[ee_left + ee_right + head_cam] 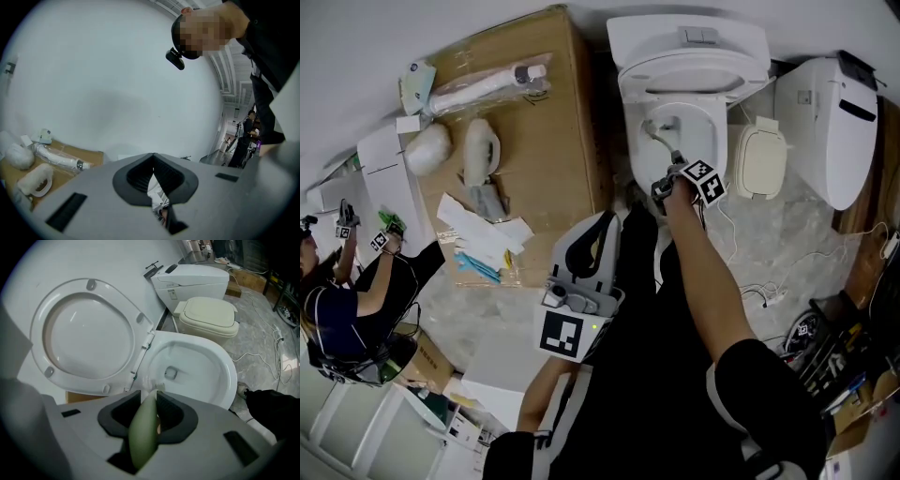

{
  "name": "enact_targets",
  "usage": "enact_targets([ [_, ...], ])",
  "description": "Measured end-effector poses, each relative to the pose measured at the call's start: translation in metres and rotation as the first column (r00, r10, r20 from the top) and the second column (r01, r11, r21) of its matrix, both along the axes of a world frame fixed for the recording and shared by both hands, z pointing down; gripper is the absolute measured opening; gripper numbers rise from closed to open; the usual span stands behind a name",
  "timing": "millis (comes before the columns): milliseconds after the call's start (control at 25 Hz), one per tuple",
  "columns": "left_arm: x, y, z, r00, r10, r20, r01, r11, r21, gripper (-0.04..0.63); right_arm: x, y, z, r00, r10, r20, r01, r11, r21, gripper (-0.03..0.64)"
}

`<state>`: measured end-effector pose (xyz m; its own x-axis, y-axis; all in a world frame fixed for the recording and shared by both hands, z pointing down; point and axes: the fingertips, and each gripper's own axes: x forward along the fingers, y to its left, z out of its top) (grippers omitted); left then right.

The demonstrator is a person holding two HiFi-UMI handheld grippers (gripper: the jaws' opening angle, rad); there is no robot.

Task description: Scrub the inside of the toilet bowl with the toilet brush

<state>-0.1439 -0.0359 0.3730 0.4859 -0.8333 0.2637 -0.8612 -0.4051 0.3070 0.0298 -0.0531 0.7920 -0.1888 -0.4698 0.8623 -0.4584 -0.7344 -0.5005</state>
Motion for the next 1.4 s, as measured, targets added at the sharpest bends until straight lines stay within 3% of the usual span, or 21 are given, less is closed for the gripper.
enact_targets([
  [280,-0.004,-0.004,0.006,1.0,0.001,-0.019,-0.001,1.0,-0.012,0.008,0.0,0.023,0.009,0.992,-0.125,-0.007,0.124,0.991,-0.056,0.115],
  [440,0.001,-0.004,0.007,0.999,0.012,-0.034,-0.012,1.0,-0.014,0.008,0.007,0.046,0.01,0.975,-0.224,-0.016,0.221,0.97,-0.097,0.115],
  [560,0.009,-0.003,0.008,0.999,0.026,-0.047,-0.026,1.0,-0.015,0.008,0.013,0.063,0.01,0.942,-0.334,-0.028,0.329,0.936,-0.123,0.115],
  [760,0.024,-0.001,0.011,0.996,0.053,-0.073,-0.055,0.998,-0.024,0.008,0.026,0.086,0.007,0.846,-0.531,-0.045,0.52,0.842,-0.143,0.115],
  [880,0.034,0.001,0.014,0.994,0.074,-0.08,-0.076,0.997,-0.024,0.008,0.034,0.092,0.004,0.745,-0.664,-0.067,0.65,0.744,-0.157,0.115],
  [1160,0.054,0.006,0.014,0.993,0.083,-0.083,-0.085,0.996,-0.023,0.008,0.062,0.1,-0.007,0.427,-0.896,-0.126,0.874,0.444,-0.198,0.115],
  [1400,0.068,0.005,0.016,0.997,0.028,-0.067,-0.03,0.999,-0.027,0.008,0.084,0.092,-0.01,0.094,-0.981,-0.169,0.967,0.131,-0.221,0.115],
])
